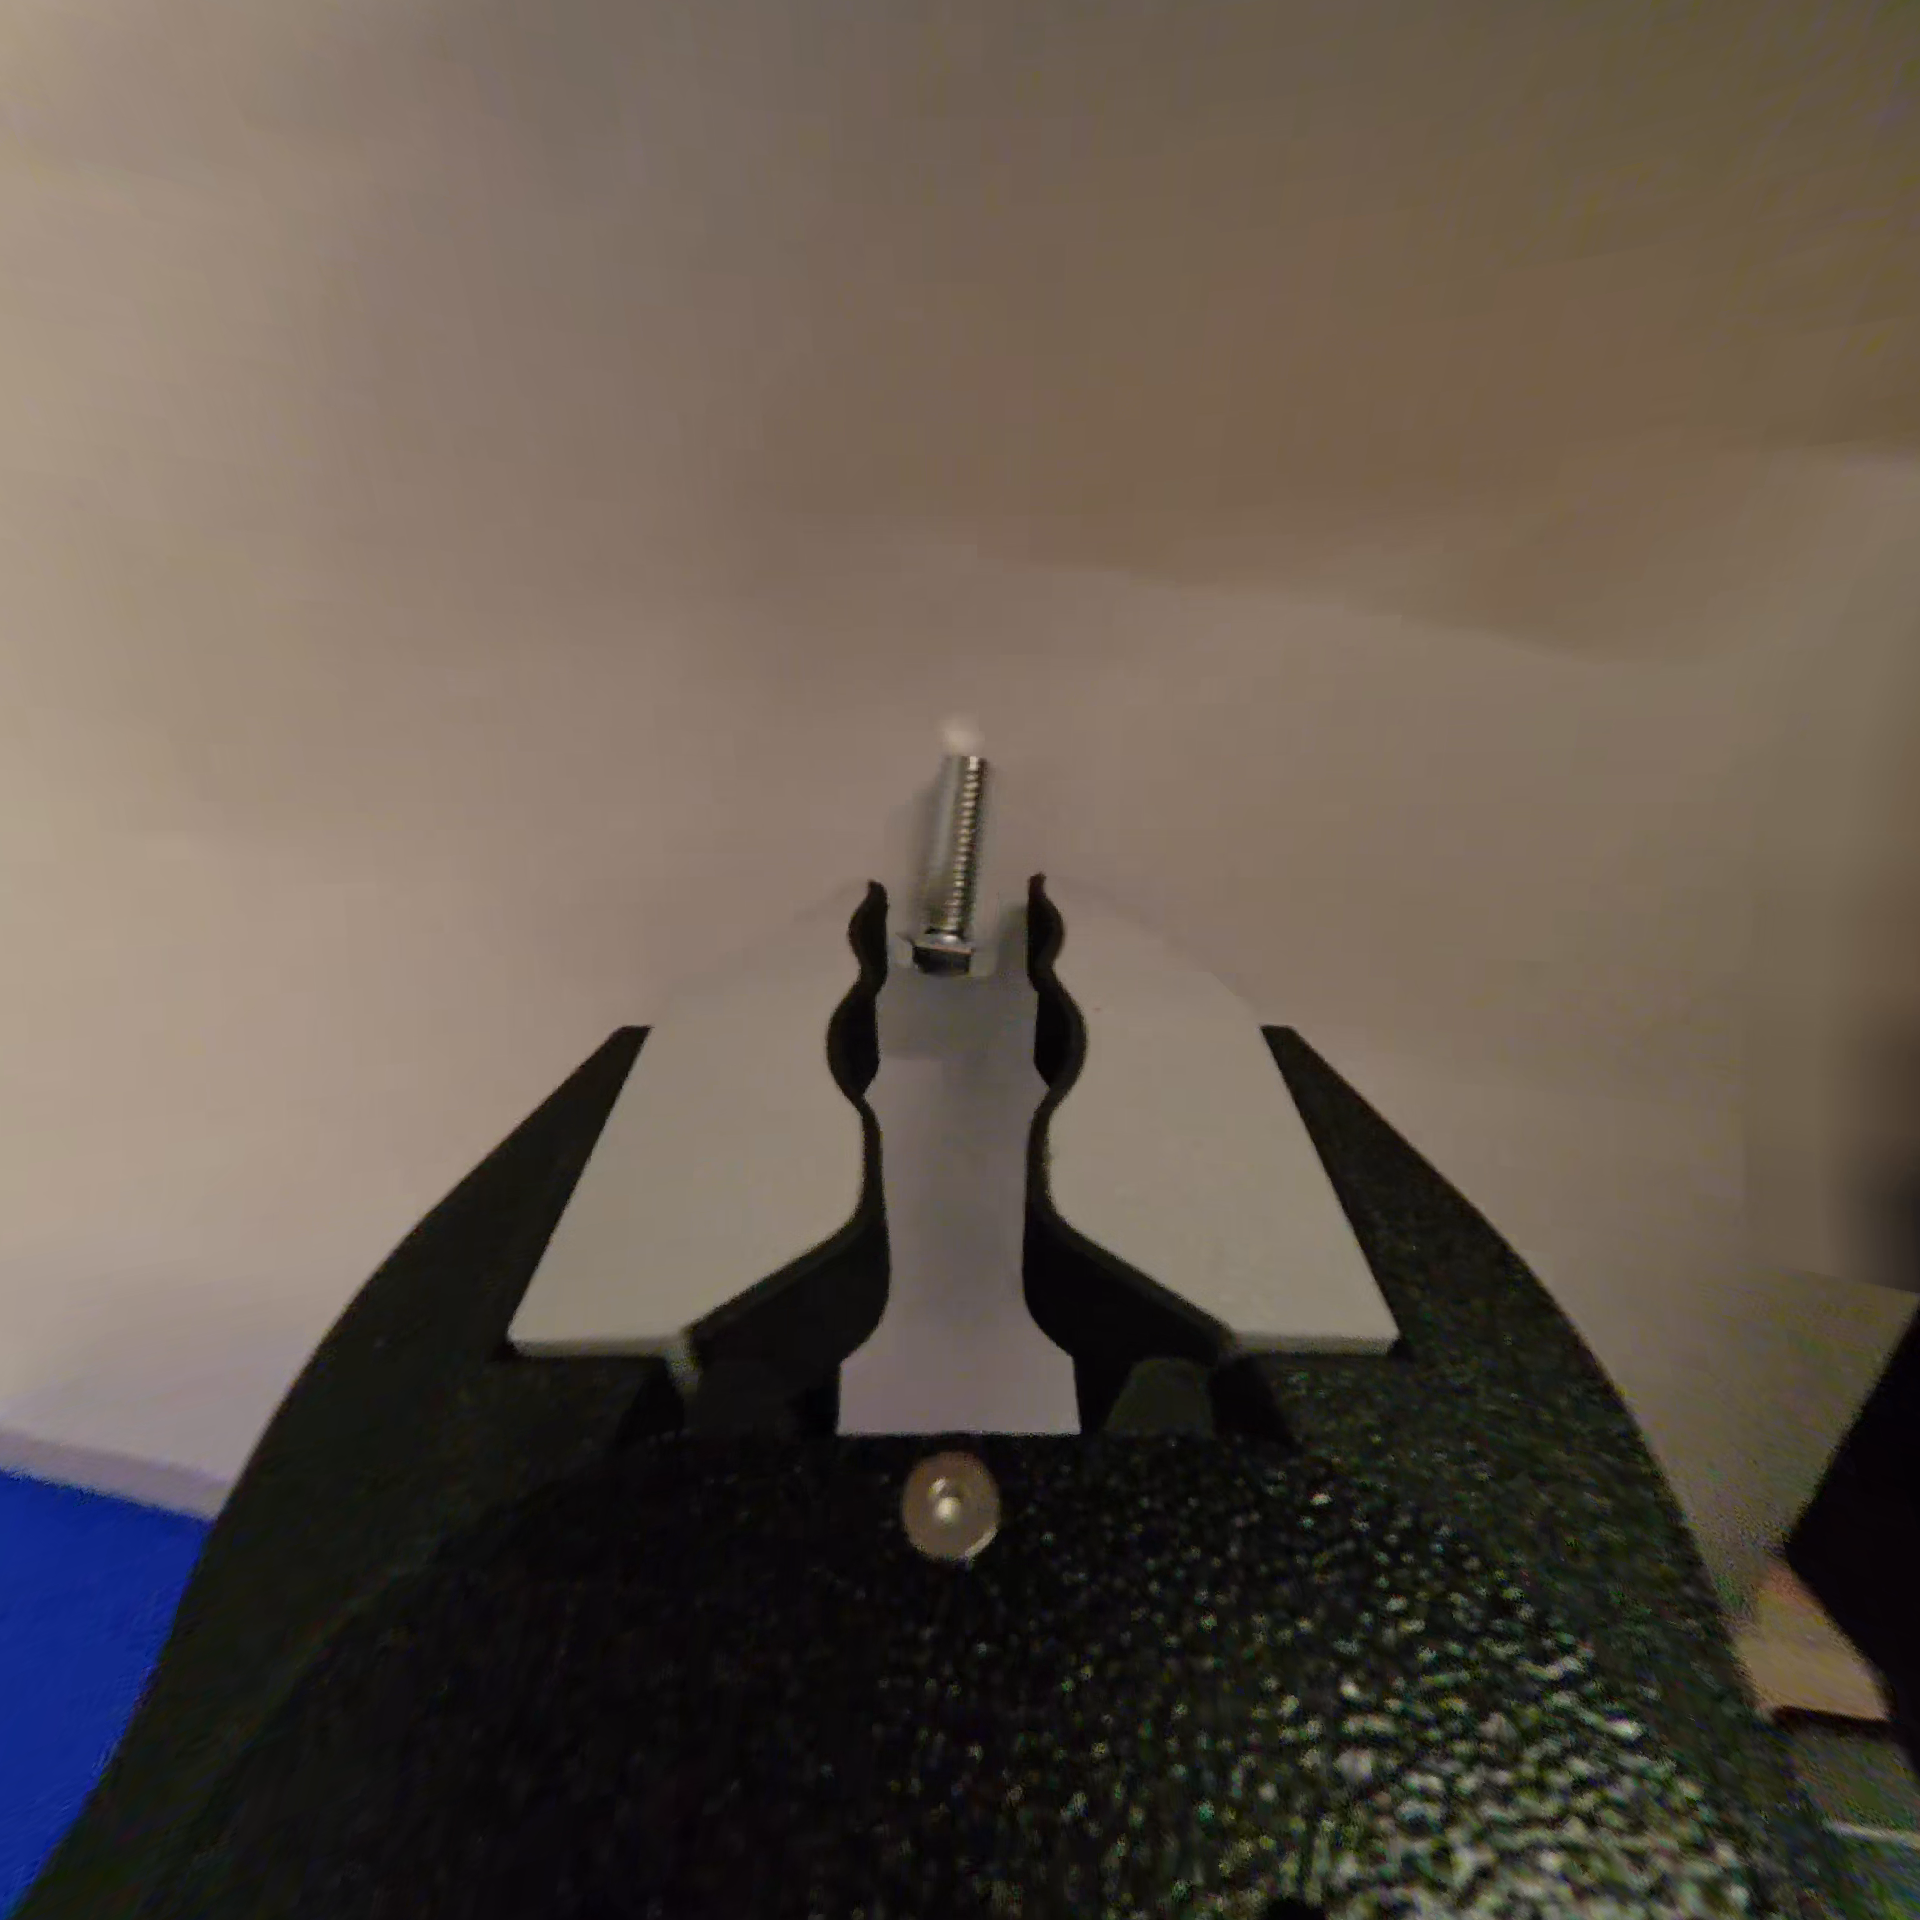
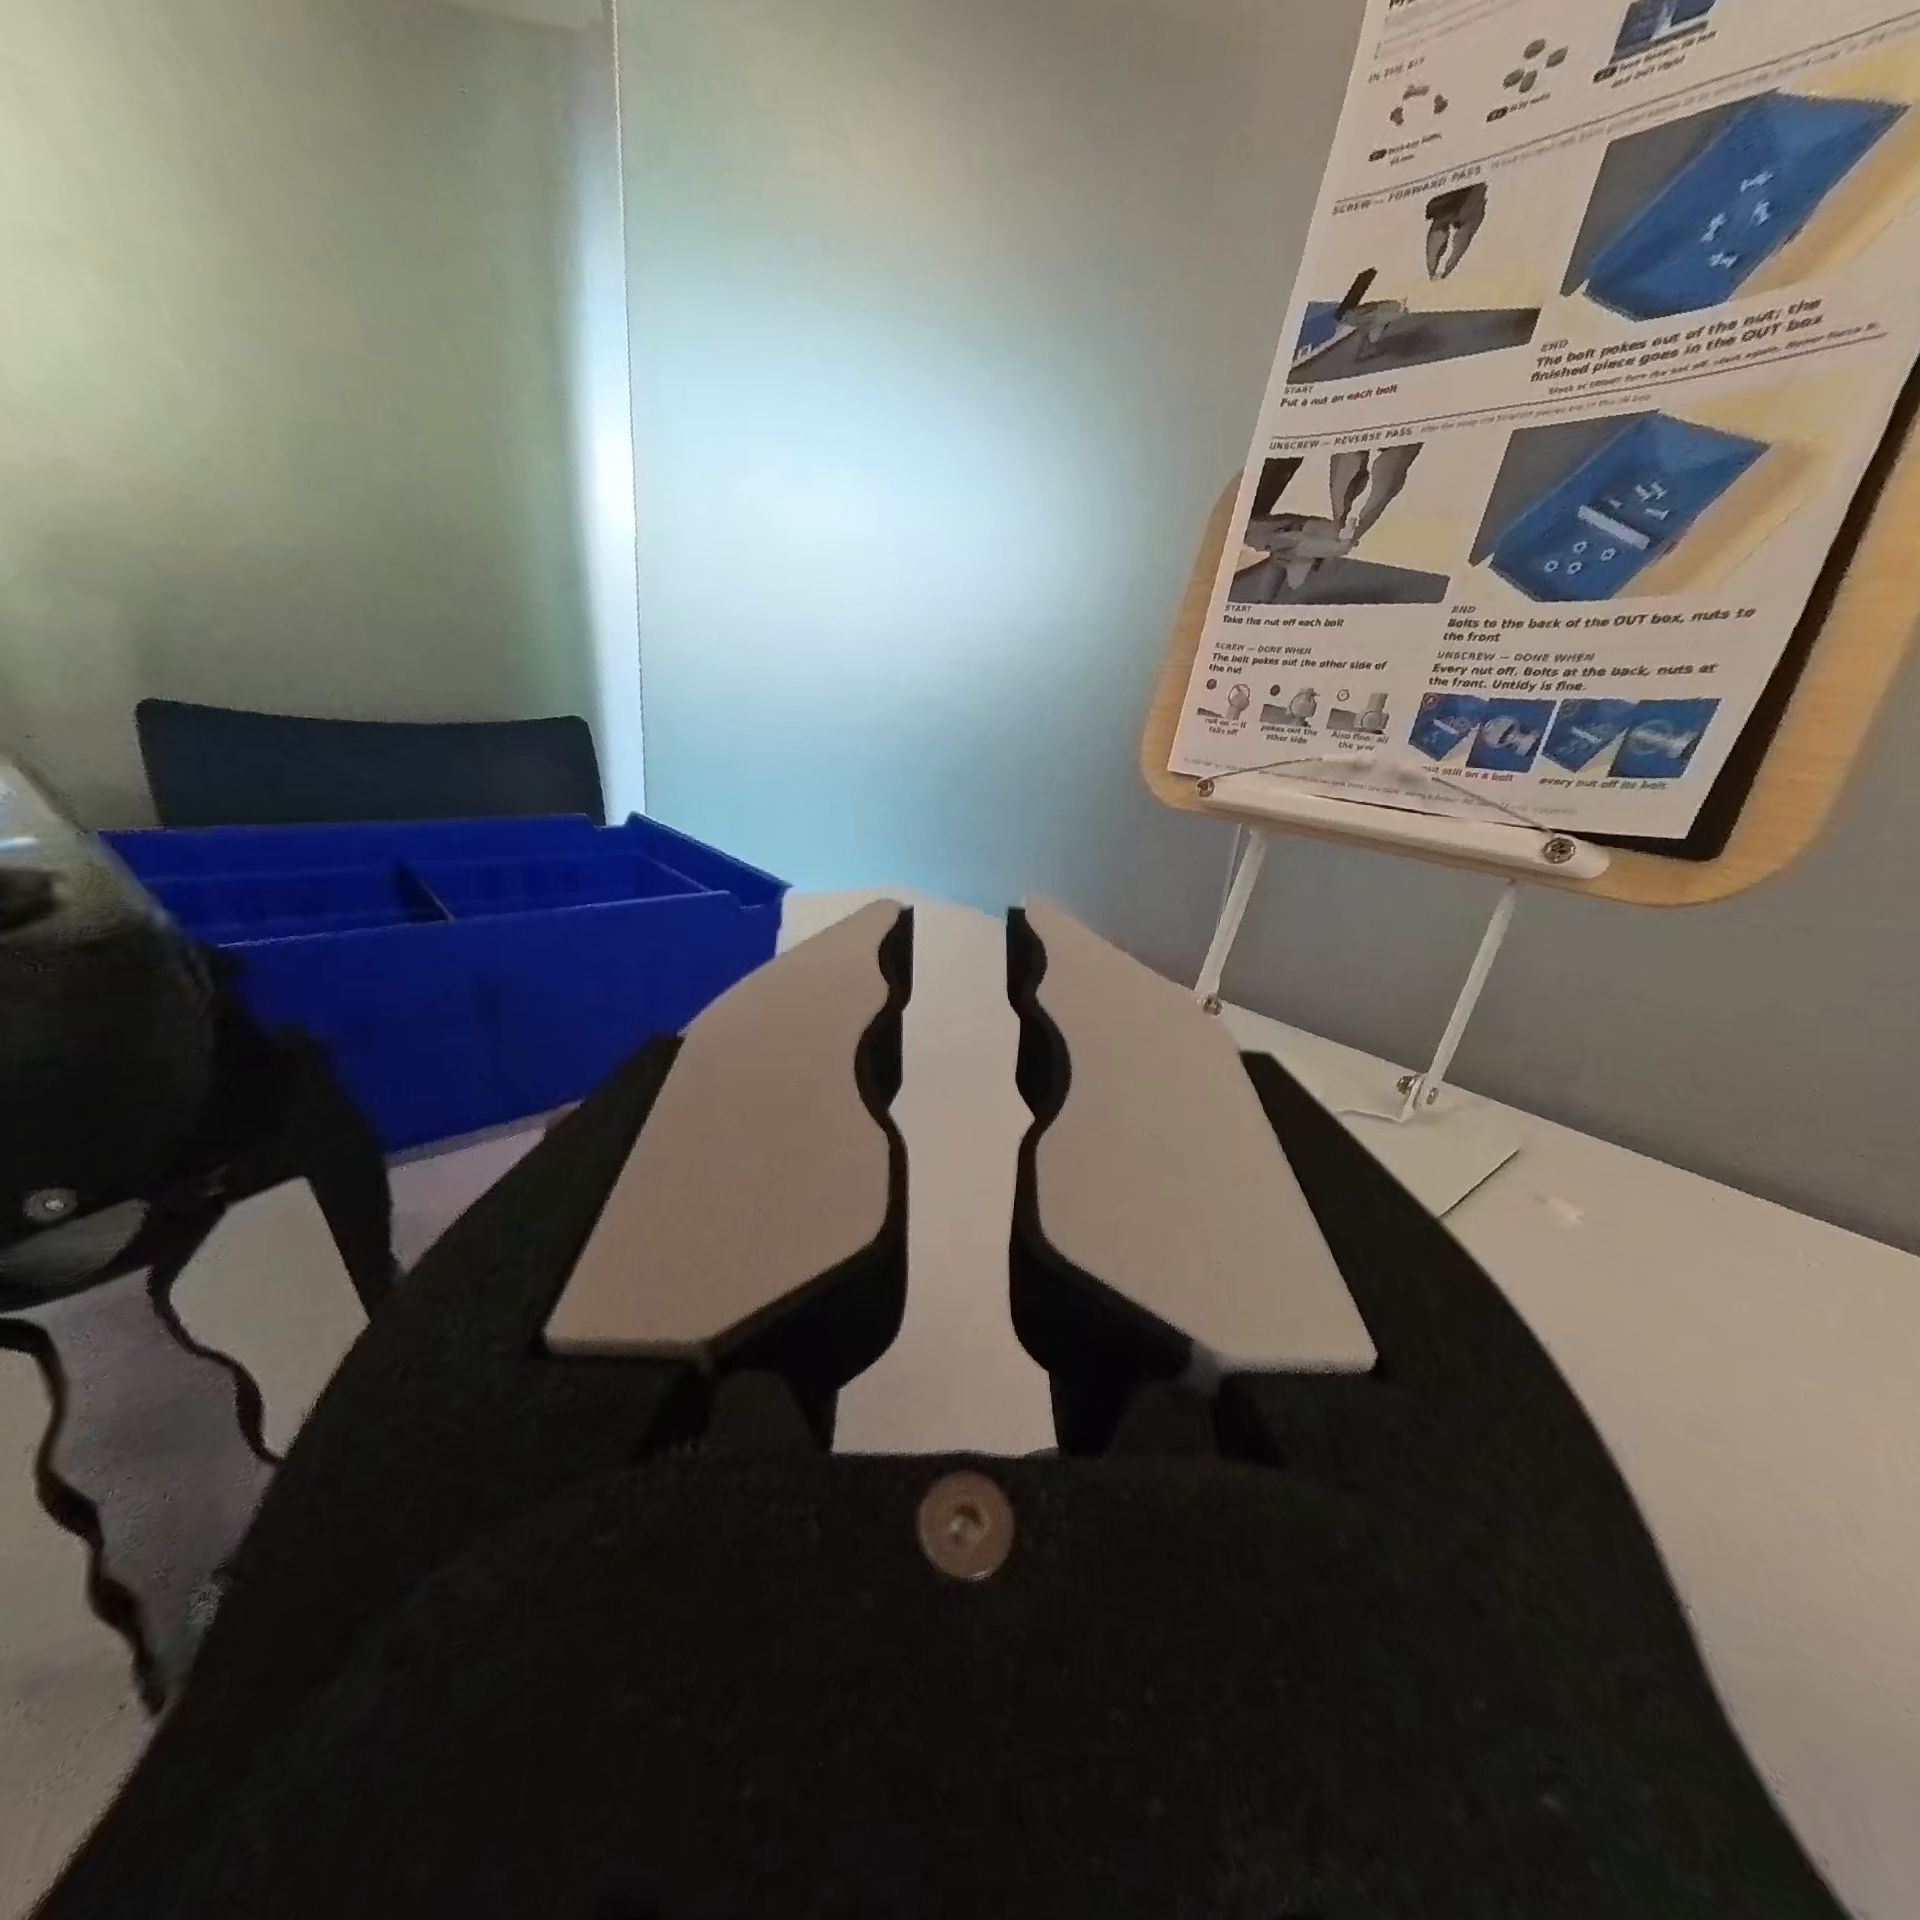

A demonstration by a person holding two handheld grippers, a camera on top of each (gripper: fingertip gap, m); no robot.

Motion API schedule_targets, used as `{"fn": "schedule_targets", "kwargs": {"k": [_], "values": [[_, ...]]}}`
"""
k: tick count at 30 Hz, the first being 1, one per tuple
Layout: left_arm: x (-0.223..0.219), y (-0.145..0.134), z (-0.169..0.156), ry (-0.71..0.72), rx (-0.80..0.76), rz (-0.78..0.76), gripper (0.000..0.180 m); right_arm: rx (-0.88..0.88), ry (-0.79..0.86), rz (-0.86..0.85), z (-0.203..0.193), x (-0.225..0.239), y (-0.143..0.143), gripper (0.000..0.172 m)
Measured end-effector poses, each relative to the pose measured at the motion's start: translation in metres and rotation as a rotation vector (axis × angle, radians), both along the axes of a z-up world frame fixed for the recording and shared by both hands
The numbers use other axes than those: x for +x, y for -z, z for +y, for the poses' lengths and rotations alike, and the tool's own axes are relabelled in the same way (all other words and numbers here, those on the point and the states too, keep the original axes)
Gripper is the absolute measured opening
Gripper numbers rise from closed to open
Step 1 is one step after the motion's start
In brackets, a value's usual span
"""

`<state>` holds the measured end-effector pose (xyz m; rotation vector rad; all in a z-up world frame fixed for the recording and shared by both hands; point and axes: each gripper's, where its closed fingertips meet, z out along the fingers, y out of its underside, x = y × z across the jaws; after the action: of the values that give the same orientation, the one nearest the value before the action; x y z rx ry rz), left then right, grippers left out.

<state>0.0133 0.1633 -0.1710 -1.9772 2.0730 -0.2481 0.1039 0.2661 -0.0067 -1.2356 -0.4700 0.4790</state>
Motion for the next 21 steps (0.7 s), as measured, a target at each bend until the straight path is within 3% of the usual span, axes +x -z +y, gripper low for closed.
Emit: {"fn": "schedule_targets", "kwargs": {"k": [4,8,12,15,18,21], "values": [[0.012,-0.026,-0.007,-0.102,-0.078,-0.205,0.038,-0.023,0.000,0.013,0.002,0.002,0.005,0.017],[0.017,-0.100,-0.015,-0.186,-0.179,-0.588,0.040,-0.039,-0.009,0.018,0.003,0.001,0.008,0.017],[-0.034,-0.176,-0.011,-0.194,-0.263,-0.908,0.039,-0.052,-0.025,-0.015,0.004,-0.008,0.015,0.017],[-0.096,-0.221,0.011,-0.229,-0.131,-1.068,0.033,-0.059,-0.034,-0.050,0.004,-0.015,0.021,0.017],[-0.154,-0.203,0.050,-0.339,0.085,-0.886,0.030,-0.066,-0.039,-0.083,0.006,-0.020,0.027,0.017],[-0.191,-0.137,0.073,-0.354,0.130,-0.491,0.031,-0.078,-0.038,-0.100,0.008,-0.022,0.032,0.017]]}}
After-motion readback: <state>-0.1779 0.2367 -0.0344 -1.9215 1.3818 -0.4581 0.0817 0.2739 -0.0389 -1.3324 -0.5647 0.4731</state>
